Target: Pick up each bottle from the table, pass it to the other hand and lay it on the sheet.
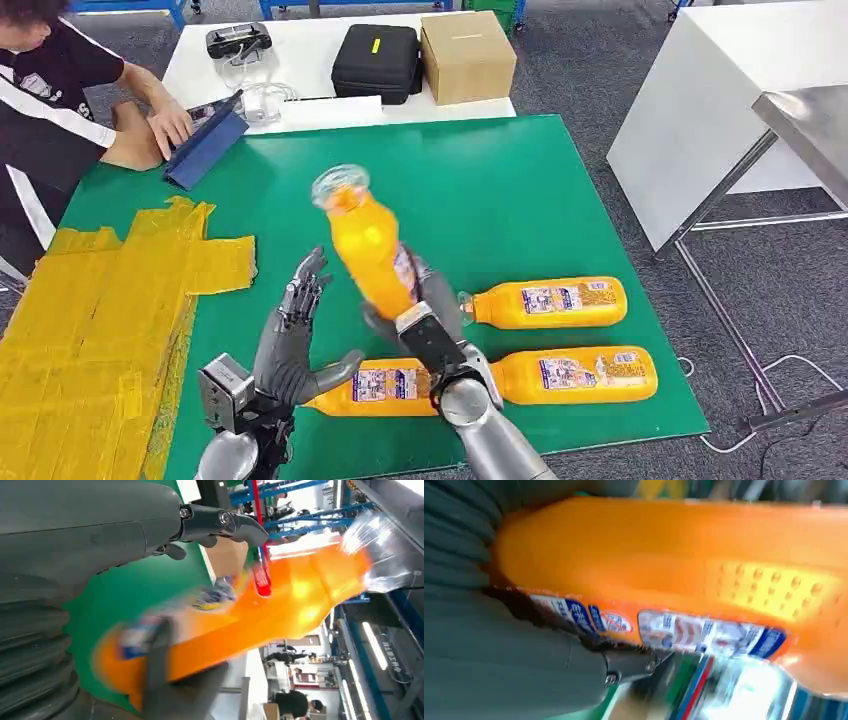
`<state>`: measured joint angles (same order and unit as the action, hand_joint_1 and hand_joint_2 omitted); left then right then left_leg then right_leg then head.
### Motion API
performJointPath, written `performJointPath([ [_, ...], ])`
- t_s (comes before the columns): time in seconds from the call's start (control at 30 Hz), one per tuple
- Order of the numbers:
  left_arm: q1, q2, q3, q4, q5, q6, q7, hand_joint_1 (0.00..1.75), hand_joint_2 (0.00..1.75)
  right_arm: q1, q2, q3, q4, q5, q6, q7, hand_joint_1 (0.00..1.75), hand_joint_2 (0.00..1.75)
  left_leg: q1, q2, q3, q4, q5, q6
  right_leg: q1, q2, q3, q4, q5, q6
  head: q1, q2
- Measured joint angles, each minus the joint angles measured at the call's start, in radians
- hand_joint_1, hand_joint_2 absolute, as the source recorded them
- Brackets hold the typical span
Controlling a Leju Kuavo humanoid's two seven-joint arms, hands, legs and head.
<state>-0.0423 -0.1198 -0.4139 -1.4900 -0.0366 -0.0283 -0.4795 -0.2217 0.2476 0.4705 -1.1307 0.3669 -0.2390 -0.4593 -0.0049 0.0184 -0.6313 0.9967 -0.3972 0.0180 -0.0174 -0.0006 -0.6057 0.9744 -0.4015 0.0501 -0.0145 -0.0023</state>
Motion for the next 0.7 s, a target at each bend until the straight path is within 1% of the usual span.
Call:
performJointPath([
  [0.07,-0.011,0.003,0.000,0.013,0.017,-0.005,0.002,0.00,1.75,0.000,-0.001,0.046,0.005,-0.032,0.044,-0.020,1.75,1.75,0.000,0.000,0.000,0.000,0.000,0.000,0.000,0.000,0.000,0.000,0.000,0.000,0.000,0.000],
  [0.23,-0.030,0.007,0.000,0.041,0.035,-0.014,0.004,0.00,1.75,0.000,-0.020,0.109,0.006,-0.074,0.116,-0.027,1.75,1.75,0.000,0.000,-0.001,0.000,0.000,0.000,0.000,0.000,-0.001,0.000,0.000,0.000,0.000,0.000],
  [0.37,-0.039,0.008,0.000,0.059,0.051,-0.027,0.006,0.00,1.75,0.000,-0.032,0.149,0.006,-0.078,0.166,-0.029,1.75,1.75,0.000,0.000,-0.001,0.000,0.000,0.000,0.000,0.000,-0.001,0.000,0.000,0.000,0.000,0.000],
  [0.47,-0.049,0.008,-0.002,0.070,0.066,-0.048,0.010,0.00,1.75,-0.003,-0.039,0.169,0.010,-0.066,0.179,-0.031,1.75,1.75,0.000,0.000,-0.001,0.000,0.000,0.000,0.000,0.000,-0.001,0.000,0.000,0.000,0.000,0.000],
  [0.7,-0.061,0.013,0.003,0.097,0.115,-0.084,0.044,0.02,1.75,-0.024,-0.056,0.204,0.022,0.000,0.168,-0.041,1.75,1.75,0.000,0.000,-0.001,0.000,0.000,0.000,0.000,0.000,-0.001,0.000,0.000,0.000,0.000,0.000],
])
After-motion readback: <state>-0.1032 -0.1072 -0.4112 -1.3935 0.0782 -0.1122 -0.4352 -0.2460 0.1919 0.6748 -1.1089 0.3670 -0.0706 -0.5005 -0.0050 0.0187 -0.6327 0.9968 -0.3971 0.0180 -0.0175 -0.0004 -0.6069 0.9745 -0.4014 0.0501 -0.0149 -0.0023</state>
